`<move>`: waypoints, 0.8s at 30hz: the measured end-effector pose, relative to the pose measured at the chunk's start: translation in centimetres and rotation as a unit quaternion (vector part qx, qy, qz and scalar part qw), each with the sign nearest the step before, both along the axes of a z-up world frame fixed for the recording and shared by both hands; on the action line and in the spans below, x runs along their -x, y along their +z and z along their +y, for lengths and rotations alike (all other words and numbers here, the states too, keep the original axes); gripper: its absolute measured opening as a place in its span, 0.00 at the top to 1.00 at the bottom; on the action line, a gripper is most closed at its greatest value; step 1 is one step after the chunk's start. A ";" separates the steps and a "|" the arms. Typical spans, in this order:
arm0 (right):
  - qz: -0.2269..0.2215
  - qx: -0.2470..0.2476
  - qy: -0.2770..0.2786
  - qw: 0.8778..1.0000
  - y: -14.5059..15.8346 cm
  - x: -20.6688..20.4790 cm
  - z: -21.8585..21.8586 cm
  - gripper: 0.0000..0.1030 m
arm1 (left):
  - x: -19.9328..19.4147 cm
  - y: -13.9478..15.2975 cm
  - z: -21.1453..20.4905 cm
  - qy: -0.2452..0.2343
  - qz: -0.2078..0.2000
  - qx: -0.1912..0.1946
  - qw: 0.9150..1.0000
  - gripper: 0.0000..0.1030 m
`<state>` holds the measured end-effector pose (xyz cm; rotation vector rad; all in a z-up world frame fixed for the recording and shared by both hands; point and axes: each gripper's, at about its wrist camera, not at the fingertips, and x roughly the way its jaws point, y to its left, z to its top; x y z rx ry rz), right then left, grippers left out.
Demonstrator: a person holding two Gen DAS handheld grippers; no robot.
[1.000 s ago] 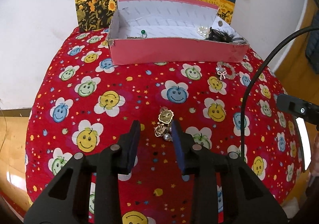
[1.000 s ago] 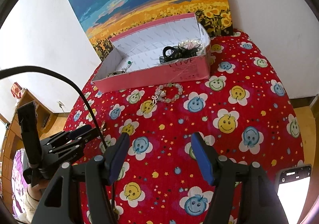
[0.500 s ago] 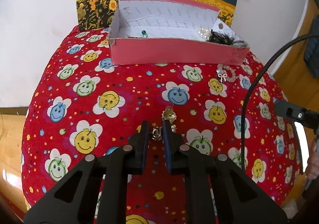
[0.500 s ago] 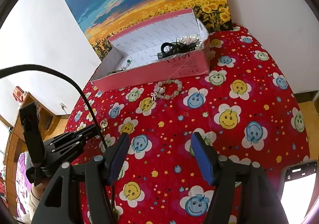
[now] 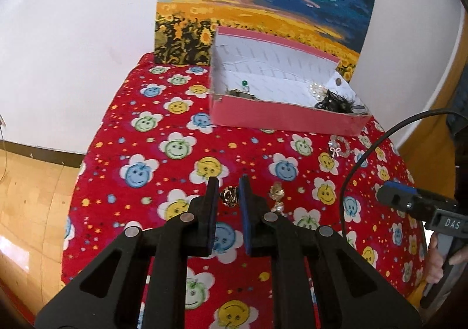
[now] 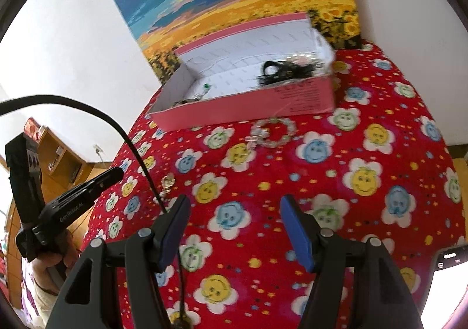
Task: Organize jewelry
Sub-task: 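Lift the gold pearl charm with the left tool while the right tool approaches it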
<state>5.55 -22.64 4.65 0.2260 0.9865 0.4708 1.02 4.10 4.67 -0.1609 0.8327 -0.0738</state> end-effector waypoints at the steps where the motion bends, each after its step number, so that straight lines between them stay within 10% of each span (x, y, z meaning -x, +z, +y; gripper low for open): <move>1: -0.001 0.000 0.008 1.000 0.0 0.0 0.8 0.35 | 0.2 0.0 0.3 0.003 -0.001 -0.001 1.000 0.89; 13: -0.031 0.059 0.090 0.994 -1.4 -1.6 8.6 0.58 | 1.5 -0.8 4.1 0.046 -0.001 0.008 0.999 0.88; 24: -0.021 0.065 0.134 0.989 -2.7 -2.4 12.5 0.58 | 1.8 -1.5 5.1 0.055 0.000 0.024 0.998 0.88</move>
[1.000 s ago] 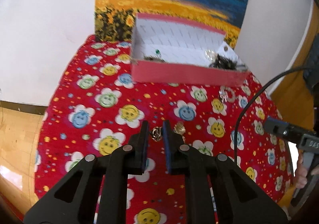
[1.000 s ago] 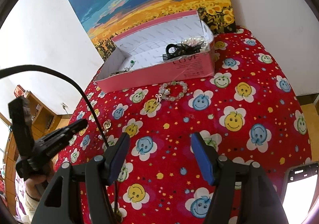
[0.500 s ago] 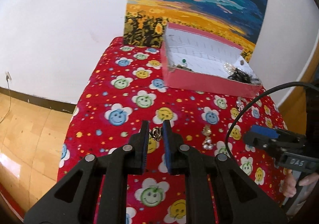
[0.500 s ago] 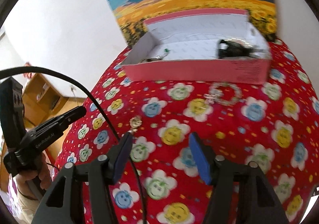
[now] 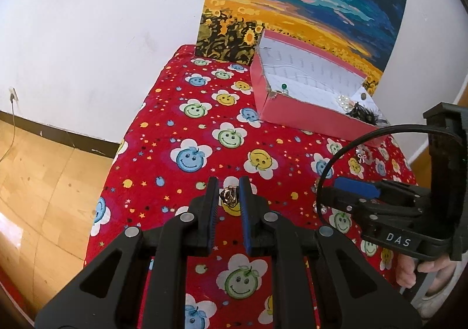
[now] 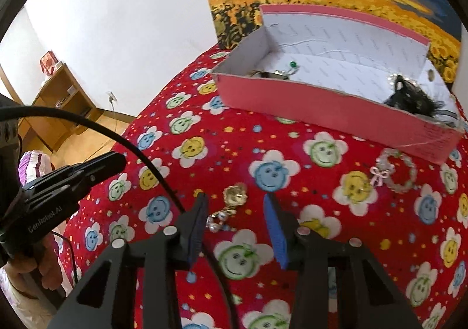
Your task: Organize jewelry
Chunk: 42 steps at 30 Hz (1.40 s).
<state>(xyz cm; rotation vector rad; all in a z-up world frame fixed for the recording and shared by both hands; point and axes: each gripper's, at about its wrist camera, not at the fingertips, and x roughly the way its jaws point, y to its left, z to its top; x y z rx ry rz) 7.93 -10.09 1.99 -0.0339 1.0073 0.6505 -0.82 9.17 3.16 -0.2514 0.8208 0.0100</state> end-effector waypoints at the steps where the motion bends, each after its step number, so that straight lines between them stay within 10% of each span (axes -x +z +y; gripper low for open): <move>1: 0.000 0.000 0.002 1.000 -0.1 0.0 0.2 0.58 | 0.0 0.0 0.0 0.000 0.000 0.001 1.000 0.88; 22: -0.051 0.058 0.019 0.997 -1.0 0.1 2.3 0.80 | -0.2 -0.3 -0.3 0.001 0.005 0.005 1.000 0.88; 42: -0.077 -0.037 -0.023 0.996 5.2 0.1 -3.0 0.81 | -1.7 3.2 -2.4 -0.037 -0.022 0.008 0.999 0.88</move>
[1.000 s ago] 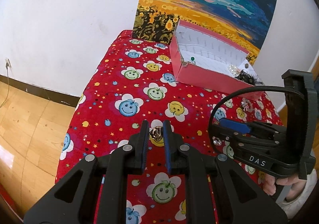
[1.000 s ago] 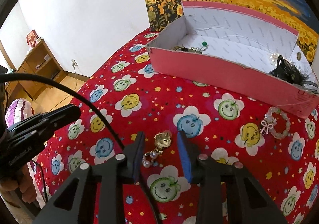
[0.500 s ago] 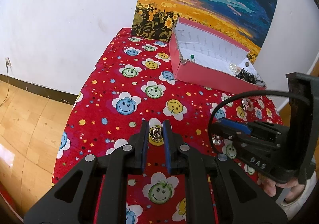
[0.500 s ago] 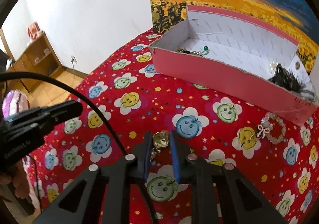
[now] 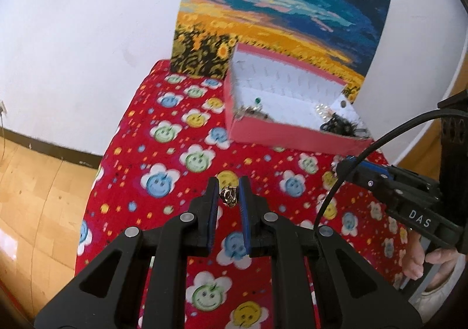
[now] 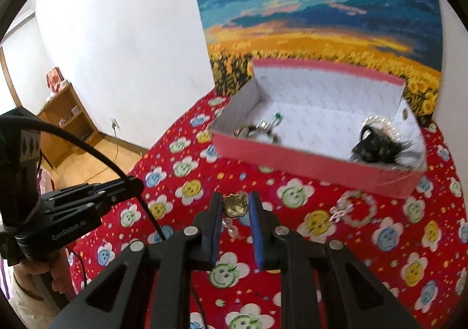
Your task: Organize jewelry
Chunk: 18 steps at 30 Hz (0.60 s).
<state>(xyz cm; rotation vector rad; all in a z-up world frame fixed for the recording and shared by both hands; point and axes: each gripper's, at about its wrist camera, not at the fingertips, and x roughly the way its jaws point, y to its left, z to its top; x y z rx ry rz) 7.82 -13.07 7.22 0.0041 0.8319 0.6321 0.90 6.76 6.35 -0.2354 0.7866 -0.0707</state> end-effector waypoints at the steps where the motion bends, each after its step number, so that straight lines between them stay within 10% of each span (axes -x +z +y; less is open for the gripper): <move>1: -0.003 -0.003 -0.003 1.000 0.4 -0.2 -0.3 0.81 | -0.3 0.4 -0.3 -0.005 -0.003 -0.002 1.000 0.88; 18: -0.064 -0.001 -0.070 0.995 5.0 -6.2 -5.0 0.81 | -10.7 3.7 -4.2 -0.048 -0.024 -0.007 0.999 0.88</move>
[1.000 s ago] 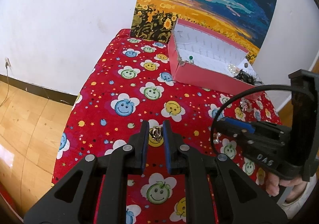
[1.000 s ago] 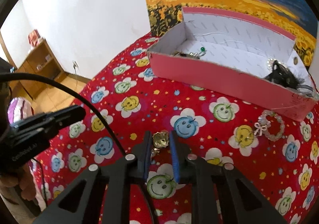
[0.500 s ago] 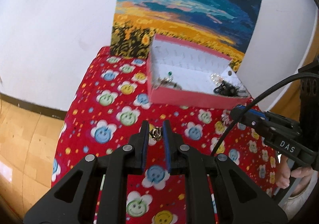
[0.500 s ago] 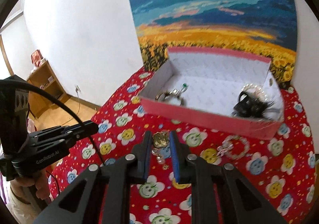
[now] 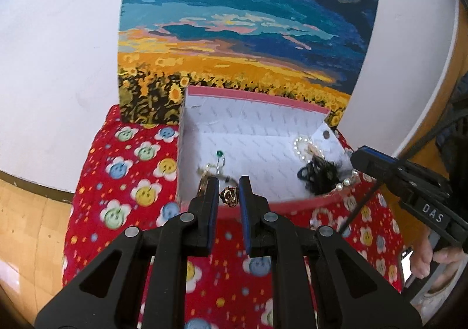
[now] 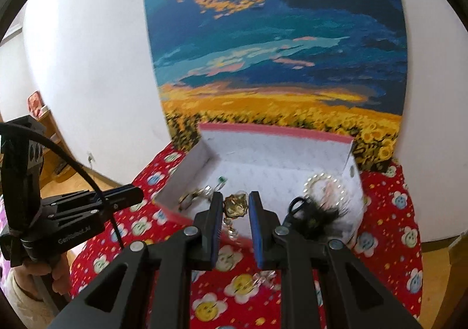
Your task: Organize jewelry
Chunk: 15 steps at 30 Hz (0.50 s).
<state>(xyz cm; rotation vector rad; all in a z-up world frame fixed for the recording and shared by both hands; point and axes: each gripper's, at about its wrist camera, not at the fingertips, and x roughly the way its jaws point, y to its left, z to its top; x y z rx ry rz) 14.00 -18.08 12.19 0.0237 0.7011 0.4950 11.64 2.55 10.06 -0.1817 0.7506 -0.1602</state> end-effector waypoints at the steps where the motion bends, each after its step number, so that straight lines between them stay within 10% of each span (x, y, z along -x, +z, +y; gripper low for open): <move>1: 0.001 -0.003 -0.005 1.000 -0.1 -0.6 -0.2 0.81 | -0.8 -0.1 -0.1 0.000 0.001 -0.001 1.000 0.88; 15: 0.002 0.008 -0.081 0.997 -1.2 -7.6 -3.1 0.81 | -10.1 -3.9 -0.4 0.020 0.025 -0.007 0.999 0.88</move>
